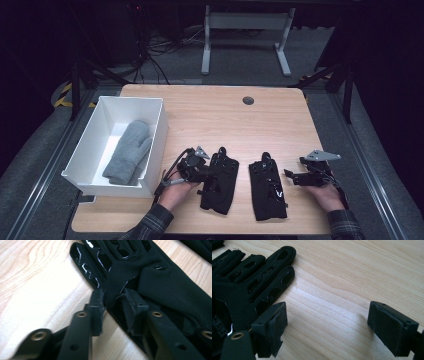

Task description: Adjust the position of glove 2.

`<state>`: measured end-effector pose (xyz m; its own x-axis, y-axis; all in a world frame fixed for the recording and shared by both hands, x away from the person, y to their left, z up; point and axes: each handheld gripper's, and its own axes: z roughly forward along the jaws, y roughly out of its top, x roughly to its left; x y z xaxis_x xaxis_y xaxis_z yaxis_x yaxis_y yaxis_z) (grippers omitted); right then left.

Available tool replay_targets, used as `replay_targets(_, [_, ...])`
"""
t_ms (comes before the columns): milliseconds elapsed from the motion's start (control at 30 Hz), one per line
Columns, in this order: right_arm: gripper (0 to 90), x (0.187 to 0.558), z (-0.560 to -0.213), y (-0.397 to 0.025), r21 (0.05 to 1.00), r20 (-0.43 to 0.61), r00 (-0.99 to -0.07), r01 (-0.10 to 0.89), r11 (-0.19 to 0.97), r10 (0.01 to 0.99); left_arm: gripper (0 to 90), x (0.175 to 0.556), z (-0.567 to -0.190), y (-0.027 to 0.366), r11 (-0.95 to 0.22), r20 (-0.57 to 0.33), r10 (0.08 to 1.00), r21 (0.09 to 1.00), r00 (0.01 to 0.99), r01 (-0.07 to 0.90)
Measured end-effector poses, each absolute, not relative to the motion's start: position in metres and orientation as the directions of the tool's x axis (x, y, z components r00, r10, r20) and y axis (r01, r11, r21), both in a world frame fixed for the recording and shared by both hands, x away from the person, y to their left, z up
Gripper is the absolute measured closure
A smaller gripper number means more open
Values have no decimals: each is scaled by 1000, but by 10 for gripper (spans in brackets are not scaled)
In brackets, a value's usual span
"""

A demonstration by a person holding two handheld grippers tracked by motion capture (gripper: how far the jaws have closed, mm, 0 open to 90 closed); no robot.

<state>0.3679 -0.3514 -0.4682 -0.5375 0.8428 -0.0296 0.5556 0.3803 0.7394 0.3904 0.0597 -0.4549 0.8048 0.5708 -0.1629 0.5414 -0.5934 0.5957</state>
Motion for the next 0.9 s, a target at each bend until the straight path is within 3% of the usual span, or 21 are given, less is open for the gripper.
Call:
replay_targets(133, [166, 368, -468, -351, 738, -29, -539, 556, 381, 842, 850, 392, -454, 60, -578, -194, 573, 593, 796, 560])
replay_targets(233, [175, 368, -468, -351, 739, -29, -541, 555, 382, 841, 868, 394, -454, 61, -569, -212, 577, 589, 789, 574])
replay_targets(367, [308, 363, -460, -349, 745, -16, -582, 535, 398, 813, 875, 397, -451, 63, -549, -238, 578, 595, 781, 588])
replay_targets(433, [451, 359, -453, -347, 757, -7, -617, 511, 407, 787, 876, 398, -449, 65, -543, -246, 576, 597, 779, 590])
replay_targets(500, [676, 350, -446, -343, 760, 25, -687, 485, 432, 727, 877, 399, -446, 66, -535, -255, 570, 606, 781, 589])
replay_targets(567, [822, 345, -444, -338, 754, 39, -715, 480, 449, 698, 877, 400, -444, 67, -528, -271, 563, 608, 781, 592])
replay_targets(667, [898, 340, -444, -334, 744, 56, -748, 473, 472, 661, 877, 400, -444, 67, -528, -276, 559, 609, 782, 592])
replay_targets(900, [900, 332, -454, -317, 687, 80, -812, 465, 558, 578, 878, 400, -441, 68, -517, -291, 554, 614, 780, 596])
